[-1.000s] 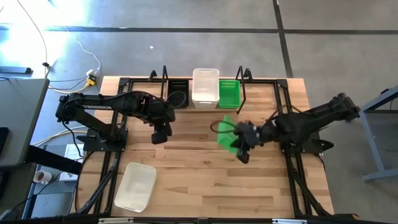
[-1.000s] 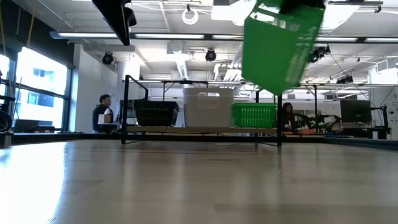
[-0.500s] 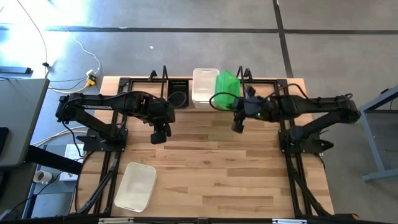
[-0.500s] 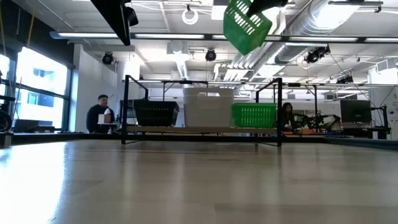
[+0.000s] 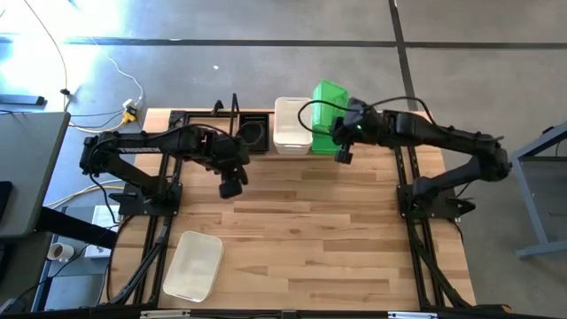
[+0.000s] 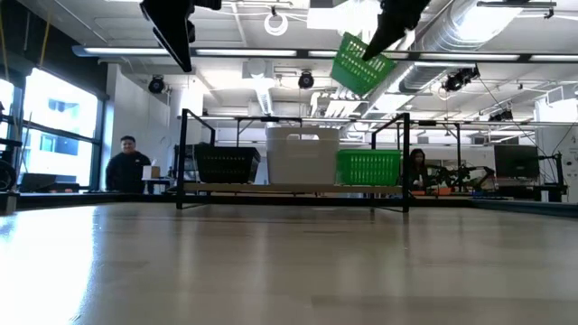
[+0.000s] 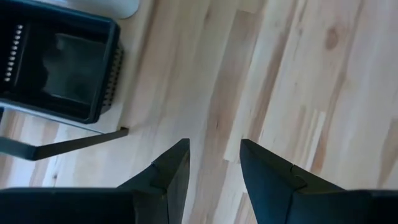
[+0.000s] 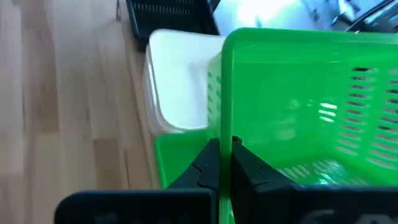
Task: Stack baskets on shelf by color
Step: Stack the green basket on top of the other green baskets on the shelf
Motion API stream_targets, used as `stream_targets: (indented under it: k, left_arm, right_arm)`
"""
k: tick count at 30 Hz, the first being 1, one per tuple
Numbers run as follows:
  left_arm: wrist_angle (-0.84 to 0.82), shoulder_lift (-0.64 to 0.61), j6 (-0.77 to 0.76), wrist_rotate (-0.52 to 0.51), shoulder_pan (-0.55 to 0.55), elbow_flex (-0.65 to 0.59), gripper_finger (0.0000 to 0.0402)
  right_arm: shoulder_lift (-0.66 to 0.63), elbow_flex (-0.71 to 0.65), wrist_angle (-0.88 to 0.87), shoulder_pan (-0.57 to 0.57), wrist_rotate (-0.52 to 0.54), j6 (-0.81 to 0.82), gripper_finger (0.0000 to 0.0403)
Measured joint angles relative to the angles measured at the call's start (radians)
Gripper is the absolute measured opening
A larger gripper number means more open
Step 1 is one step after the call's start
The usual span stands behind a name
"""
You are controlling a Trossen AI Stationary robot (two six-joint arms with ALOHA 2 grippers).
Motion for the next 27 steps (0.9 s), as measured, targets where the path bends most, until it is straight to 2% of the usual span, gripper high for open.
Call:
stream_targets:
  k: [6, 10, 19, 27]
  left_arm:
    - [0.004, 0.000, -0.010, 0.000, 0.038, 0.000, 0.0131]
    - [0.008, 0.000, -0.010, -0.002, 0.061, 0.000, 0.0131]
    - [0.007, 0.000, -0.010, -0.003, 0.091, 0.000, 0.0131]
    - [0.007, 0.000, 0.007, -0.003, 0.091, 0.000, 0.0131]
  right_arm:
    - [0.111, 0.102, -0.137, -0.047, -0.057, -0.042, 0.0000]
    - [0.174, 0.114, -0.215, -0.057, -0.072, -0.069, 0.0000]
    - [0.296, 0.115, -0.251, -0.057, -0.096, -0.063, 0.0000]
    - [0.367, 0.115, -0.279, -0.057, -0.064, -0.038, 0.0000]
